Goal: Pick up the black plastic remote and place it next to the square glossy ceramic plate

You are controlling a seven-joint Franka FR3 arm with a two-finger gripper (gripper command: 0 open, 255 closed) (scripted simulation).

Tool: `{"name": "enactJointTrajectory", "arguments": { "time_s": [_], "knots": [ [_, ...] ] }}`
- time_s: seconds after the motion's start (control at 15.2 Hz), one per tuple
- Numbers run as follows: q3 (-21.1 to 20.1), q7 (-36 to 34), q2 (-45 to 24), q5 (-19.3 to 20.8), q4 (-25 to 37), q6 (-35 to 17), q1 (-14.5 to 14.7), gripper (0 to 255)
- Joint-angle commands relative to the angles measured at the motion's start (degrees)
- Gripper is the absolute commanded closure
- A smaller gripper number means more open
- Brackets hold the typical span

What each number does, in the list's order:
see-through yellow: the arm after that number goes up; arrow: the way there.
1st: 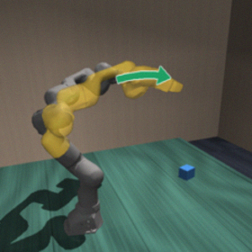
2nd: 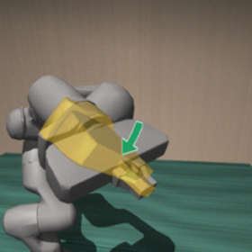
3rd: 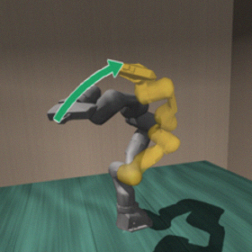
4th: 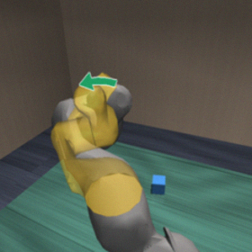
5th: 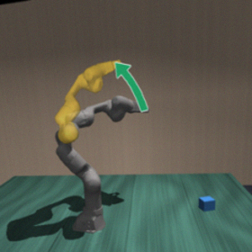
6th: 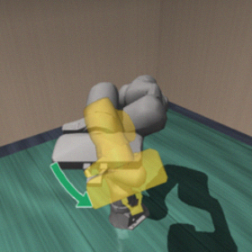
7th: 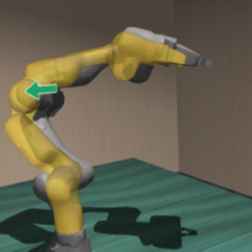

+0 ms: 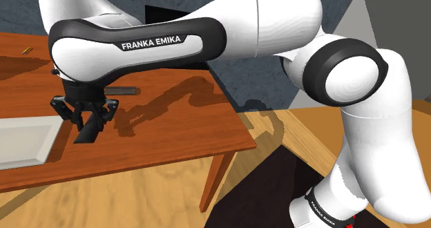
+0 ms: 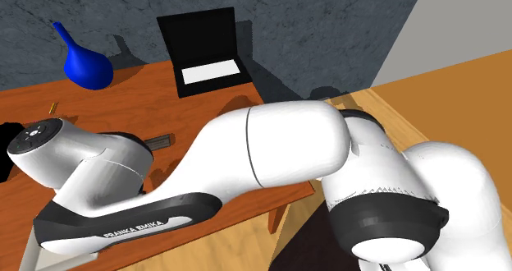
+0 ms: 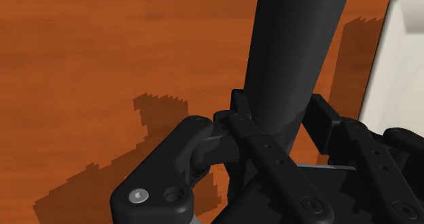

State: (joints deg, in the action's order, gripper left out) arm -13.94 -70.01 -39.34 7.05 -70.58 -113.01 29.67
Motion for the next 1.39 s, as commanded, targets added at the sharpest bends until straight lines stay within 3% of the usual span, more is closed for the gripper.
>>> {"name": "enactJointTrajectory", "arguments": {
  "time_s": [0.0, 0.53, 1.06, 1.12, 1.32],
  "knots": [
    [0.07, 0.04, -0.31, 0.07, -0.98, -1.32, -0.11, 255],
    [0.39, -0.14, -2.22, 0.51, -3.94, -6.15, -0.14, 255],
    [0.38, -0.14, -2.22, 0.51, -3.94, -6.15, -0.15, 255],
    [0.38, -0.17, -2.23, 0.52, -3.93, -6.15, -0.13, 0],
    [0.38, -0.17, -2.23, 0.52, -3.90, -6.11, -0.12, 0]
  ]
}}
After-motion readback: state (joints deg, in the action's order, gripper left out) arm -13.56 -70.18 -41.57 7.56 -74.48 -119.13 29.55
